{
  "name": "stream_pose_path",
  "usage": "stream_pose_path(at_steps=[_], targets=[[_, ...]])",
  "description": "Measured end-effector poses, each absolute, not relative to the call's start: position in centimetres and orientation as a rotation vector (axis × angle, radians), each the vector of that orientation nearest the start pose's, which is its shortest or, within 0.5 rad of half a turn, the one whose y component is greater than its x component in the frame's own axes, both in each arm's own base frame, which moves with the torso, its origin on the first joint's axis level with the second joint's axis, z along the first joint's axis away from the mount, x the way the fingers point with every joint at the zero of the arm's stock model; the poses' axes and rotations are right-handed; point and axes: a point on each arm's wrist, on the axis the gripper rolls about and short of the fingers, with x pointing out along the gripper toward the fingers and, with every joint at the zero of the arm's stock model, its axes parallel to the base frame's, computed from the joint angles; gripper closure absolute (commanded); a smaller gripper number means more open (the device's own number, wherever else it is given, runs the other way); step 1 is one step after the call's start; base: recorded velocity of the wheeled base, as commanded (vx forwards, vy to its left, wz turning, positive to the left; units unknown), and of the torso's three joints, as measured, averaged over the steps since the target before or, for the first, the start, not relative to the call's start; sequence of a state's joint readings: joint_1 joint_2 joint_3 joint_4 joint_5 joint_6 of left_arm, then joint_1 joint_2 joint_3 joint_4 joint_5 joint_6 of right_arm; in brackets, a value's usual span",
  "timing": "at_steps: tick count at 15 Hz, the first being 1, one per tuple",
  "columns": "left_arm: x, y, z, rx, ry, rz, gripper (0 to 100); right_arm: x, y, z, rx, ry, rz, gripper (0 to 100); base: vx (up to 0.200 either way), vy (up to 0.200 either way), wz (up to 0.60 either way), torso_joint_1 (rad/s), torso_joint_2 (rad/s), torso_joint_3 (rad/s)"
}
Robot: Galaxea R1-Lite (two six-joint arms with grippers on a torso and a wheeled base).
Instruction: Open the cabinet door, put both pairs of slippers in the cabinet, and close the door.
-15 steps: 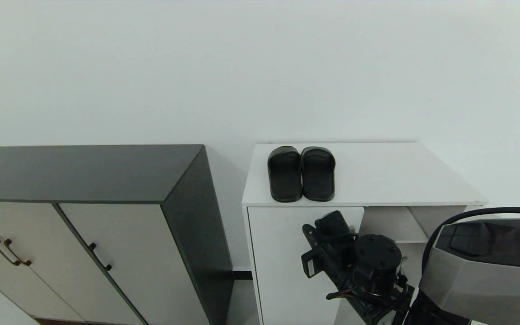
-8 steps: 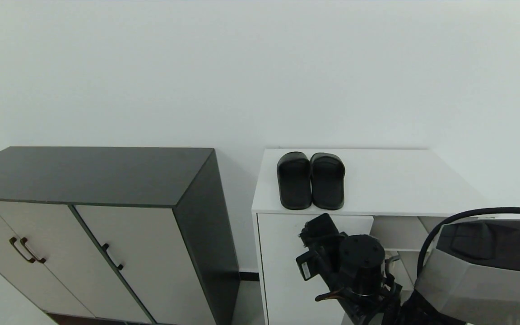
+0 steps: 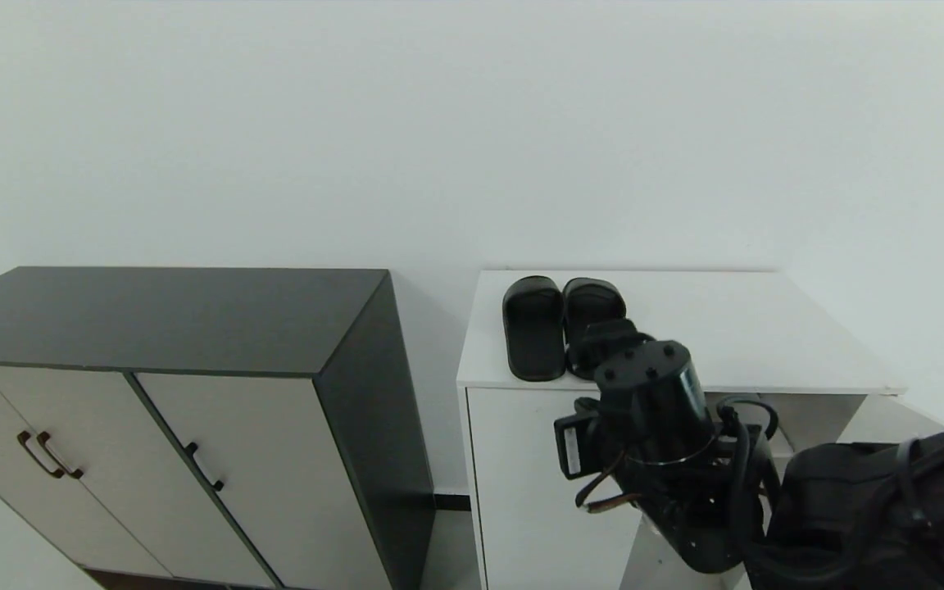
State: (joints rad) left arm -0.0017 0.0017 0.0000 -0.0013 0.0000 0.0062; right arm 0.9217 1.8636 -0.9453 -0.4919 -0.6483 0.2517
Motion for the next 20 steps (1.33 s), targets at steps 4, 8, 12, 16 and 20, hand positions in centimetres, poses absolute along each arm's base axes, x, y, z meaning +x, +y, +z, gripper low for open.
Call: stream_pose_path(at_steps=[4, 8, 12, 16, 20], targets=[[-2.3, 0.0, 7.6, 0.006, 0.001, -0.003, 100, 22.6, 27.1, 17.9, 0.063, 0.267, 0.153, 100, 0.0, 0.0, 0.0, 0.0, 0.0, 0.0], [-2.3, 0.0, 7.6, 0.006, 0.0, -0.003, 100, 23.2, 27.3, 17.3, 0.056, 0.273, 0.134, 0, 0.0, 0.0, 0.0, 0.0, 0.0, 0.0], [-2.3, 0.0, 7.6, 0.006, 0.001, -0.006, 100, 24.2, 27.3, 16.6, 0.073, 0.254, 0.113, 0, 0.2, 0.0, 0.0, -0.005, 0.0, 0.006], [-2.3, 0.0, 7.6, 0.006, 0.002, -0.006, 100, 24.8, 27.3, 15.8, 0.062, 0.265, 0.1, 0, 0.2, 0.0, 0.0, 0.01, 0.0, 0.0], [-2.3, 0.0, 7.6, 0.01, 0.002, -0.006, 100, 25.9, 27.7, 14.6, 0.075, 0.233, 0.094, 0, 0.05, 0.0, 0.0, -0.001, 0.0, 0.001]])
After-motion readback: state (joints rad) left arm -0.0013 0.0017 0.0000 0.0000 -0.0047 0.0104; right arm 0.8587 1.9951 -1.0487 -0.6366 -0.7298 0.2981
